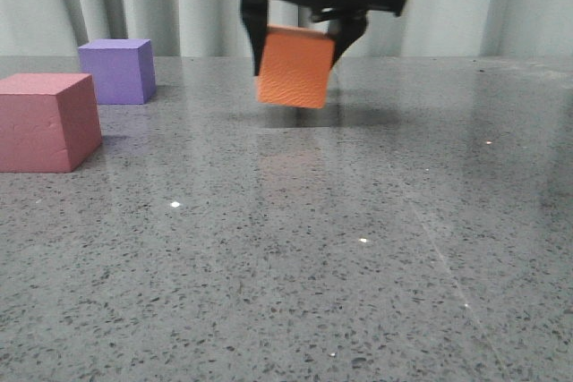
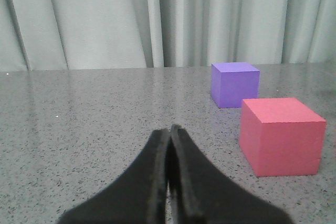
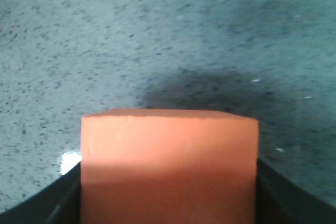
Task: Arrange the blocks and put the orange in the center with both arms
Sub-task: 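Carry the orange cube with the right gripper toward the table center, then set the orange cube down, open the right gripper and withdraw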
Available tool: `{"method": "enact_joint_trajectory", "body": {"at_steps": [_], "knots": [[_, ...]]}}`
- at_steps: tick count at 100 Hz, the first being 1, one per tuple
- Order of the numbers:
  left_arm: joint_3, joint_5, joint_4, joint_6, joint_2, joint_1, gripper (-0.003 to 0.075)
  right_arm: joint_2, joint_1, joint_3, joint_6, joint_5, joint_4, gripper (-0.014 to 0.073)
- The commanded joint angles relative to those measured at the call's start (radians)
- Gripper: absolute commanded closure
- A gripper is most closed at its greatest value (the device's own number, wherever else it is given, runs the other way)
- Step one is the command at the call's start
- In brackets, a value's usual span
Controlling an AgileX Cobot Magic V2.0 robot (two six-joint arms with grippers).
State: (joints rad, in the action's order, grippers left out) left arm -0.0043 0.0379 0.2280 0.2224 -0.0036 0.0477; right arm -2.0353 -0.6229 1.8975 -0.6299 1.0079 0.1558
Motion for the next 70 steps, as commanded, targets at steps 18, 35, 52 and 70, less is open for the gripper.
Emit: {"method": "enact_joint_trajectory", "body": {"at_steps": [18,35,52,70], "knots": [[0.055,-0.078,-0.001,0.002,-0.03,0.0,0.0739,0.011,-0.014,0.064,-0.018,-0.021,0.039,0.0341],[0.055,-0.078,-0.001,0.002,-0.03,0.0,0.0739,0.011,-0.014,0.064,-0.018,-0.035,0.034,0.0084],[0.055,-0.078,-0.001,0.002,-0.03,0.0,0.0739,0.011,-0.014,0.064,-0.018,-0.032,0.011,-0.0052],[0.055,-0.078,-0.001,0.002,-0.03,0.0,0.0739,0.033,-0.014,0.064,0.044,-0.036,0.008,-0.0052]]}}
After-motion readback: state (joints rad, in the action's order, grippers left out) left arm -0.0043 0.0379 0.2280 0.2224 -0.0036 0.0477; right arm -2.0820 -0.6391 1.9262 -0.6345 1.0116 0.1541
